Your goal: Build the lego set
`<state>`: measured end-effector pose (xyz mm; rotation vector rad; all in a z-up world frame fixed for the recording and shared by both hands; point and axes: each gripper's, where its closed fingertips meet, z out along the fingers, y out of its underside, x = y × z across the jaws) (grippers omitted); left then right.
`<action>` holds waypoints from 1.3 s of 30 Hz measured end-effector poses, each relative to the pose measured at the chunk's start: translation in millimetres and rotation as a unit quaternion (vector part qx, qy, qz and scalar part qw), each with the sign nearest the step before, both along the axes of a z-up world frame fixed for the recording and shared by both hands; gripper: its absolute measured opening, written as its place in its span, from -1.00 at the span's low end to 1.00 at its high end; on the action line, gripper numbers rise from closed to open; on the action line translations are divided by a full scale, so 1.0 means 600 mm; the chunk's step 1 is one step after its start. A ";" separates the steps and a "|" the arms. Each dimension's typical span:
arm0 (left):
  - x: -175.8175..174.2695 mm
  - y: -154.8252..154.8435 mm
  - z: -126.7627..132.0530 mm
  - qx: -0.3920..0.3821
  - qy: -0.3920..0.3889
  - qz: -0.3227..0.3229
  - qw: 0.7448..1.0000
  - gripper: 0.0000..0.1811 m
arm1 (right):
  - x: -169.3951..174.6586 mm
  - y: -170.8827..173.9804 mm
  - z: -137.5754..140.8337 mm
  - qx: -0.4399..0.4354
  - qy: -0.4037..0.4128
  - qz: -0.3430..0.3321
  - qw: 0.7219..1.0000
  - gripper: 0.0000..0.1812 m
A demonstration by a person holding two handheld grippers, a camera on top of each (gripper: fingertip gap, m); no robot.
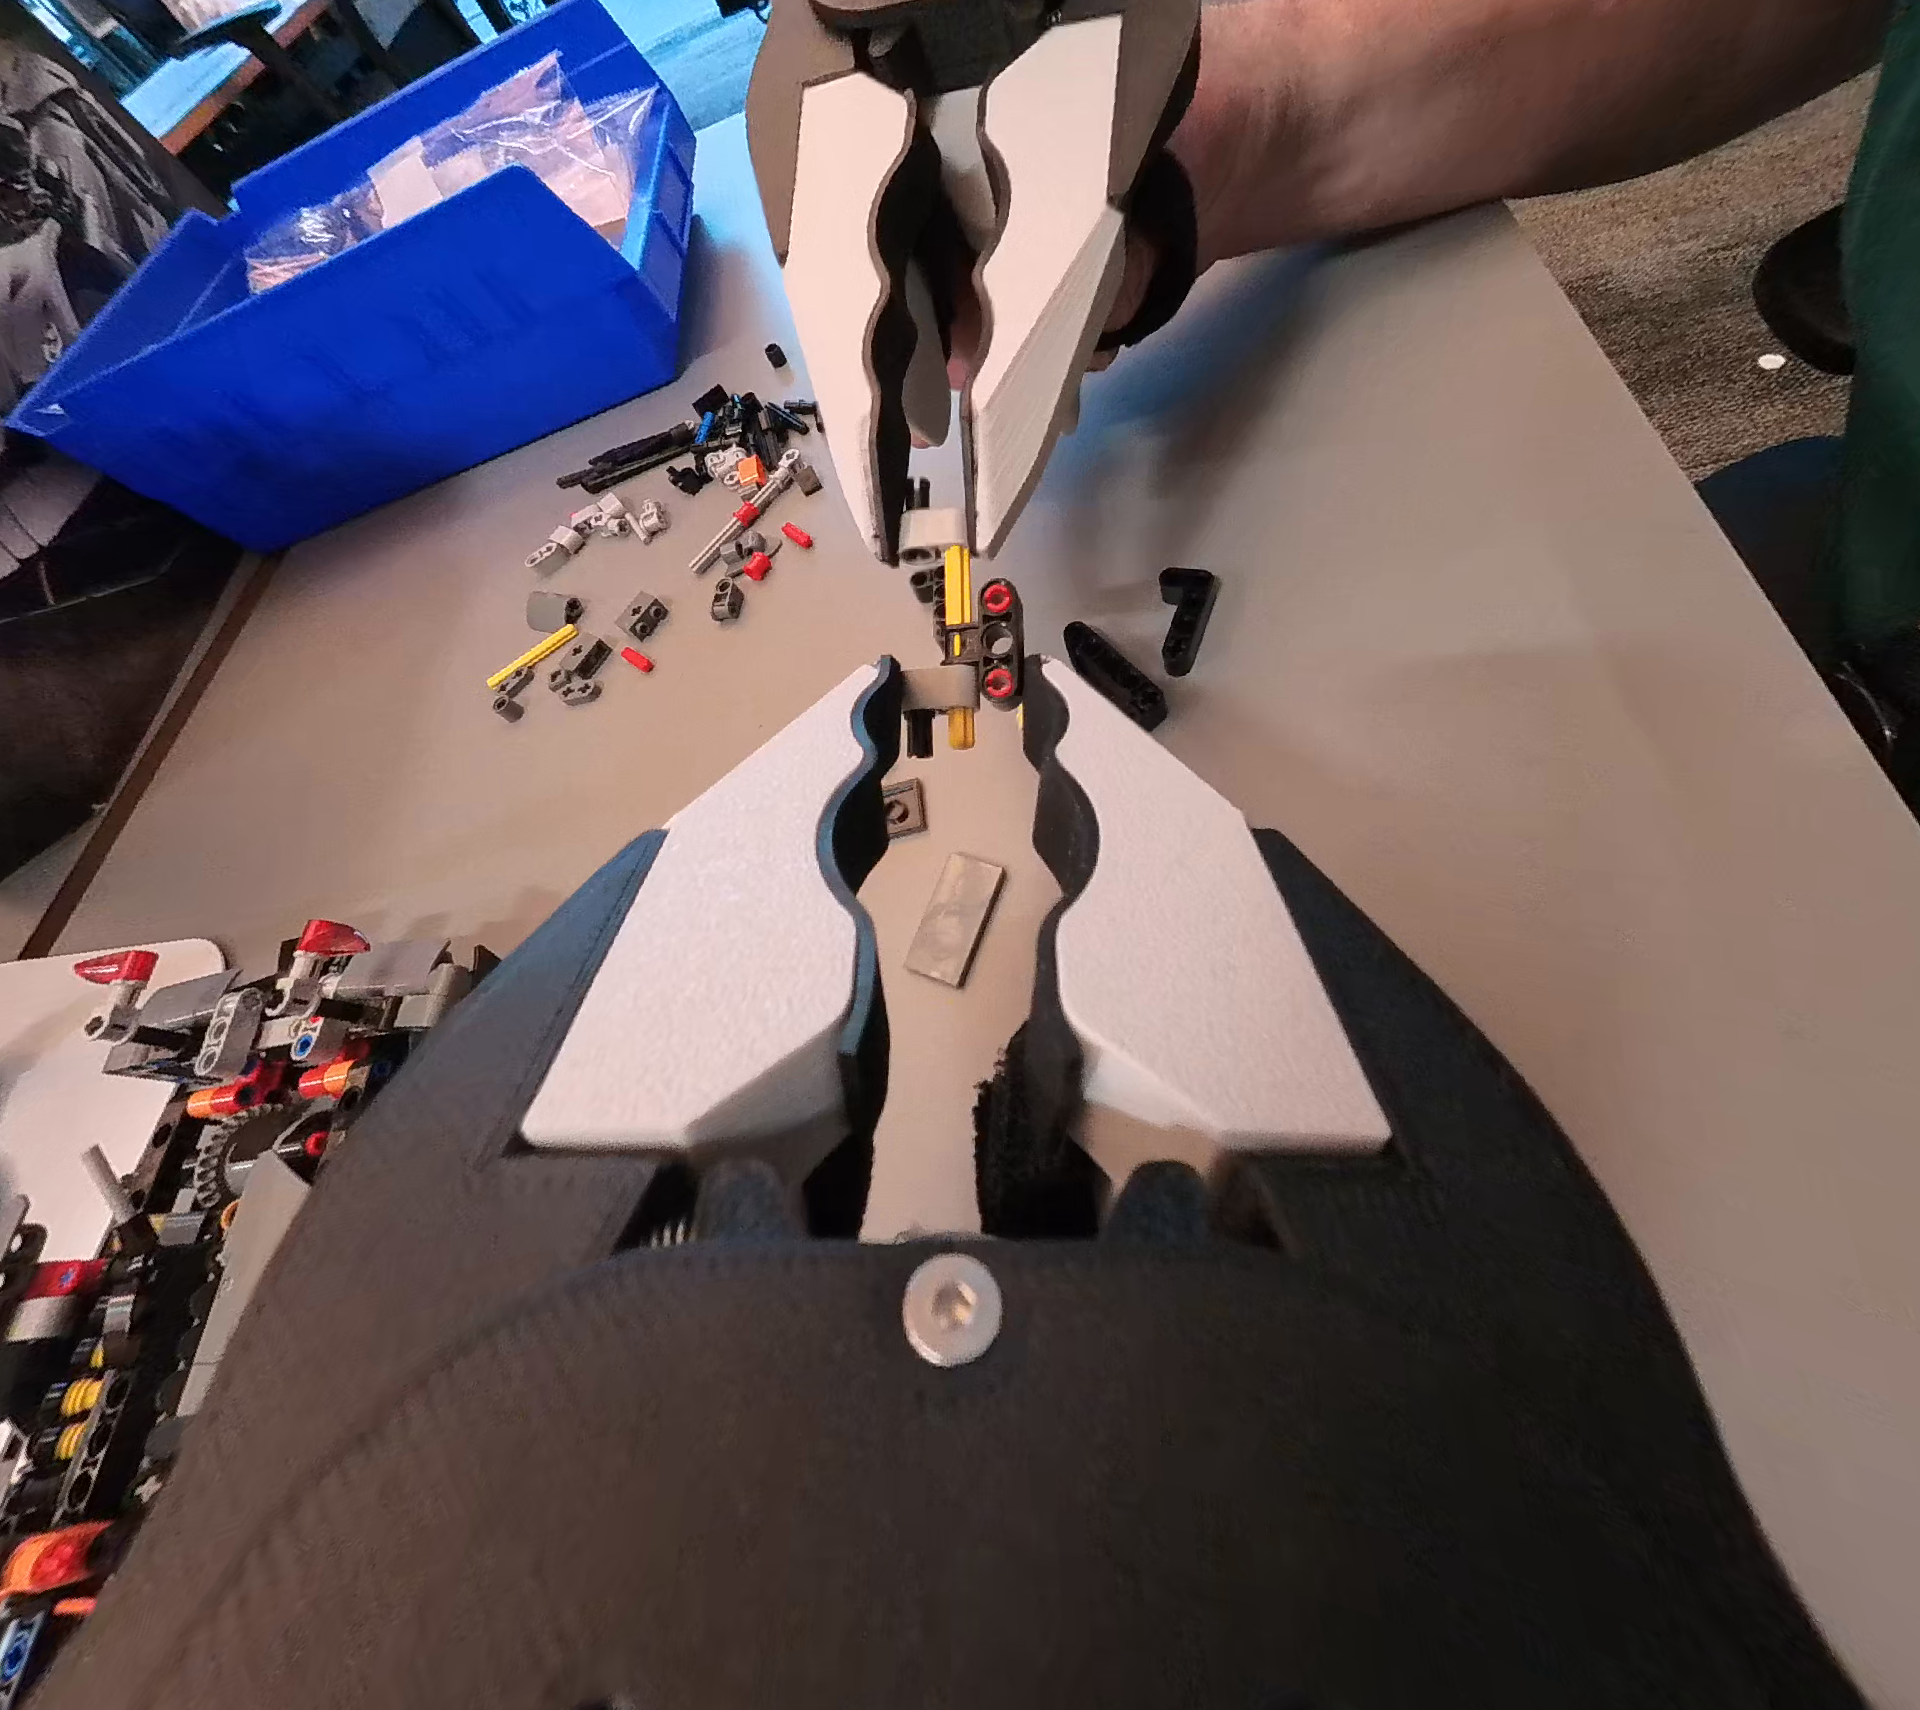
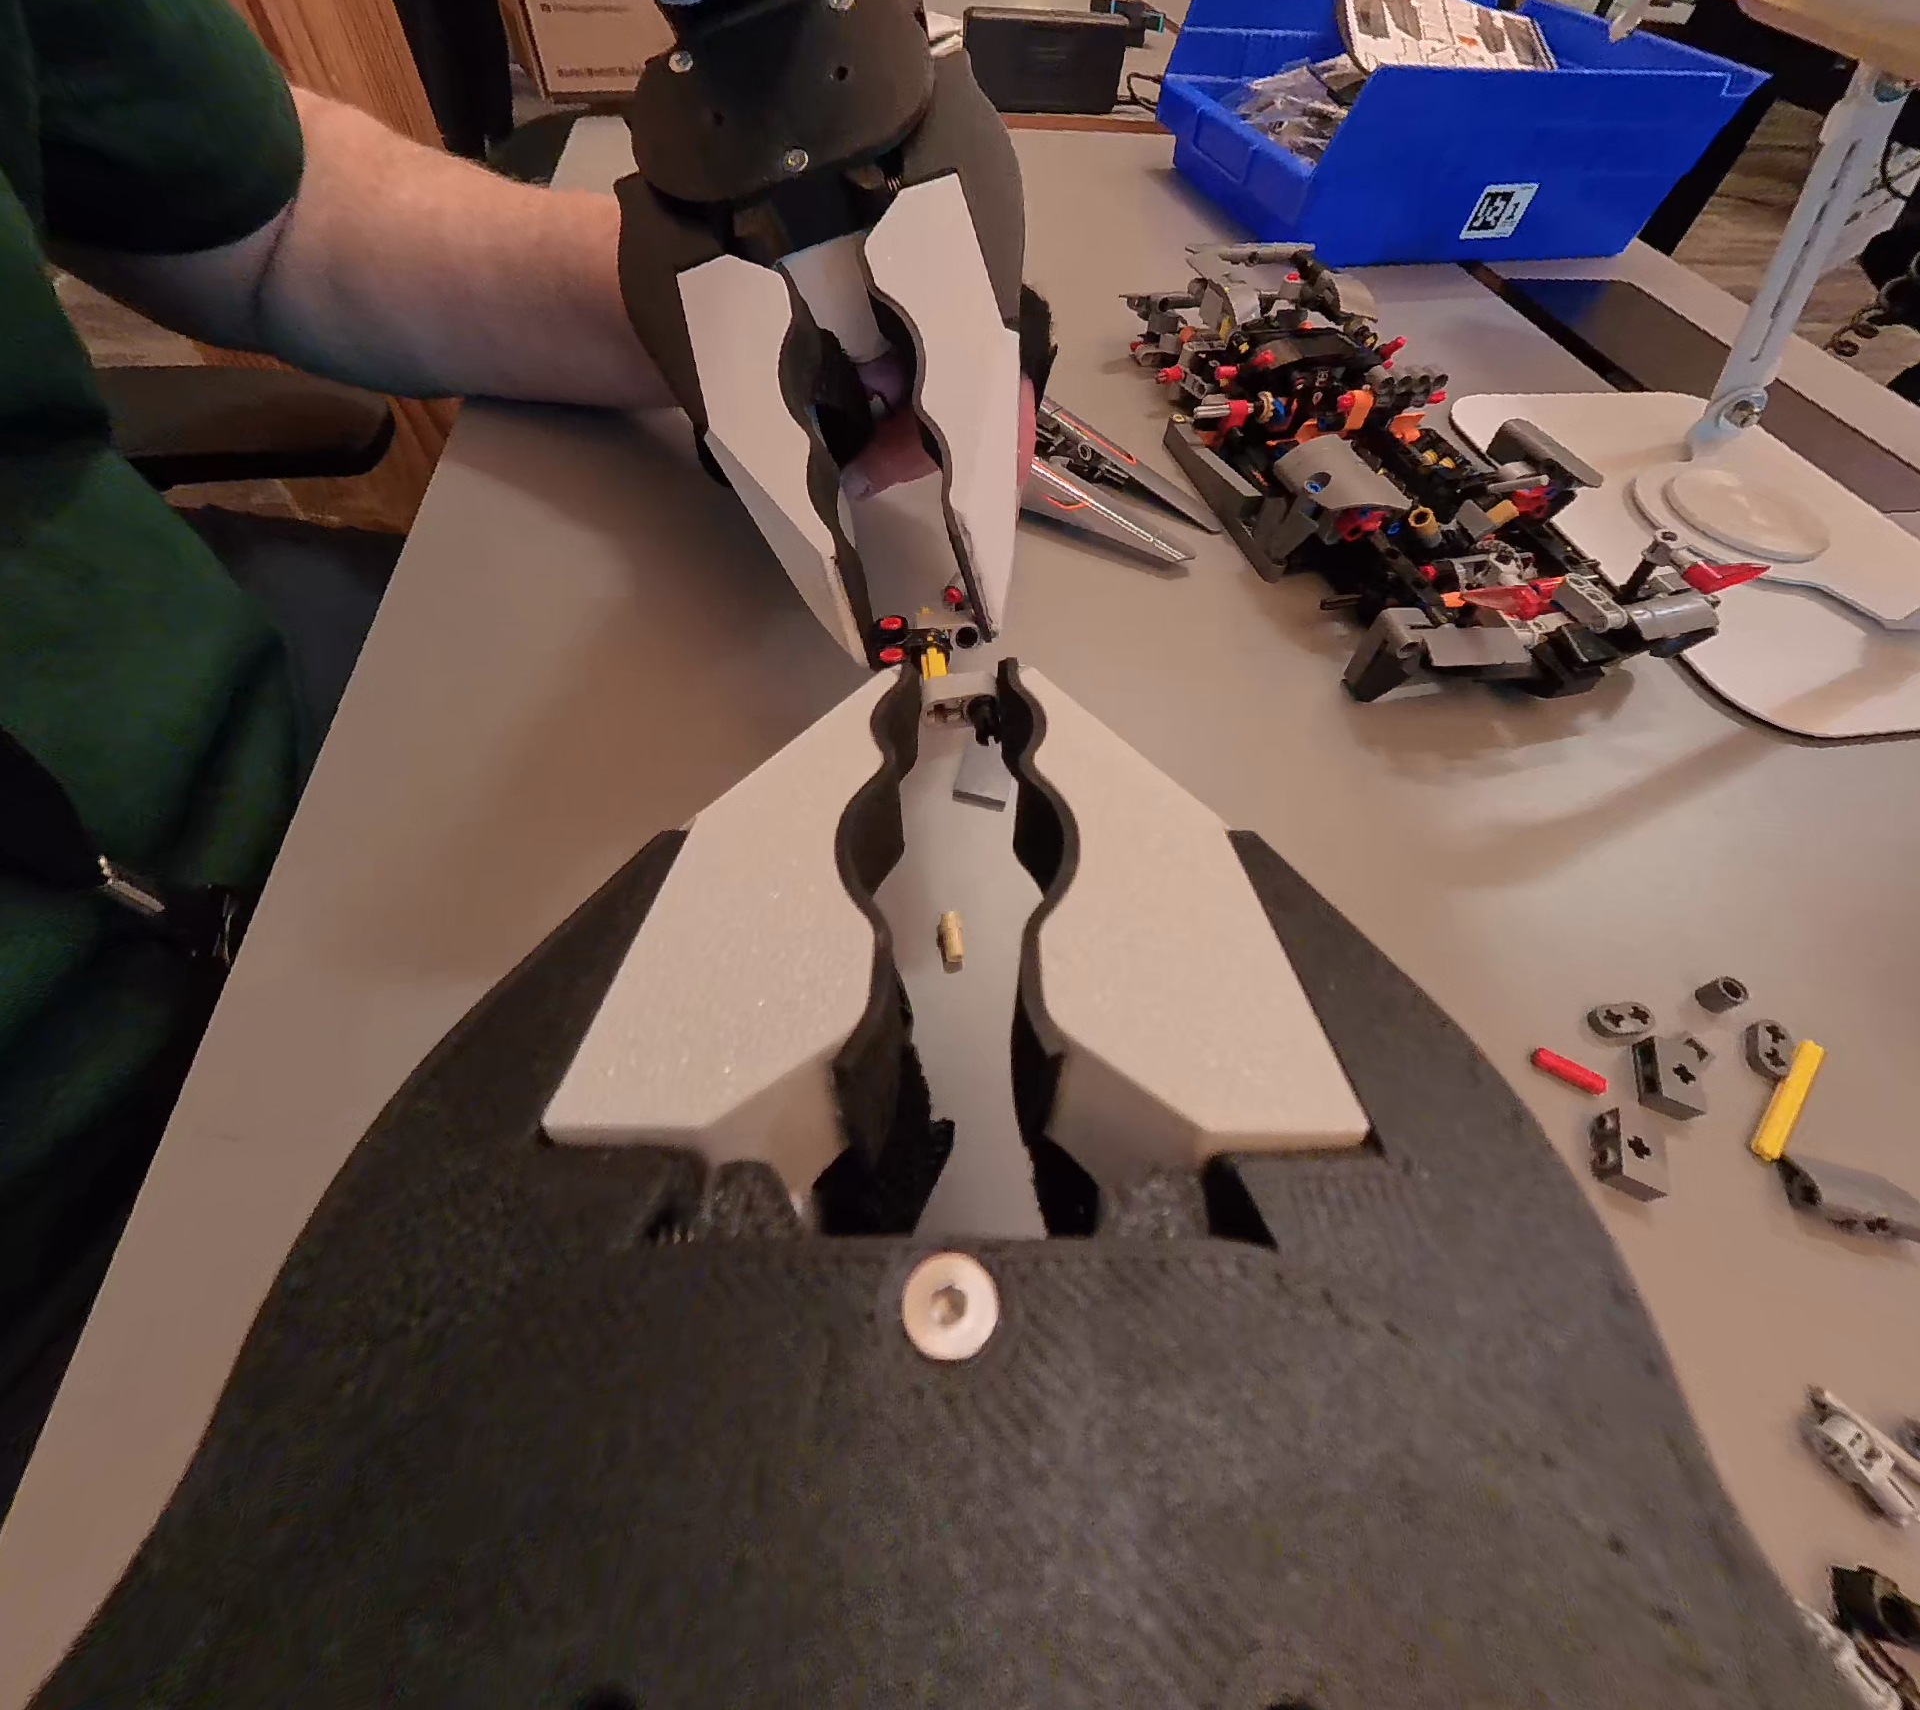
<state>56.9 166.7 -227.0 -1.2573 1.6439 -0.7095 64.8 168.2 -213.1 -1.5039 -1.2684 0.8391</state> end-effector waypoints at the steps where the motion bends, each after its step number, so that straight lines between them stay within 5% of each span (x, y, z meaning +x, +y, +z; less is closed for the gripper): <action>1: 0.000 0.000 0.001 -0.002 -0.002 0.000 1.000 -0.77 | 0.000 0.000 0.001 0.003 0.001 0.001 1.000 -0.85; 20: 0.003 -0.002 0.000 0.003 -0.002 0.005 1.000 -0.77 | -0.005 -0.002 -0.004 0.008 -0.004 -0.002 1.000 -0.85; 26: 0.005 -0.009 0.007 -0.014 -0.019 -0.020 1.000 -0.77 | -0.004 -0.003 0.006 -0.060 0.046 0.025 0.997 -0.84; 31: 0.003 -0.011 0.019 0.002 -0.033 -0.019 0.999 -0.77 | 0.009 0.000 0.037 -0.143 0.125 0.053 0.980 -0.60; 34: 0.002 -0.003 0.040 0.026 -0.058 0.007 0.998 -0.77 | 0.031 0.004 0.075 -0.184 0.181 0.052 0.965 -0.68; 39: 0.001 -0.014 0.064 0.061 -0.079 0.006 0.995 -0.77 | 0.010 -0.012 0.073 -0.258 0.191 0.039 0.946 -0.72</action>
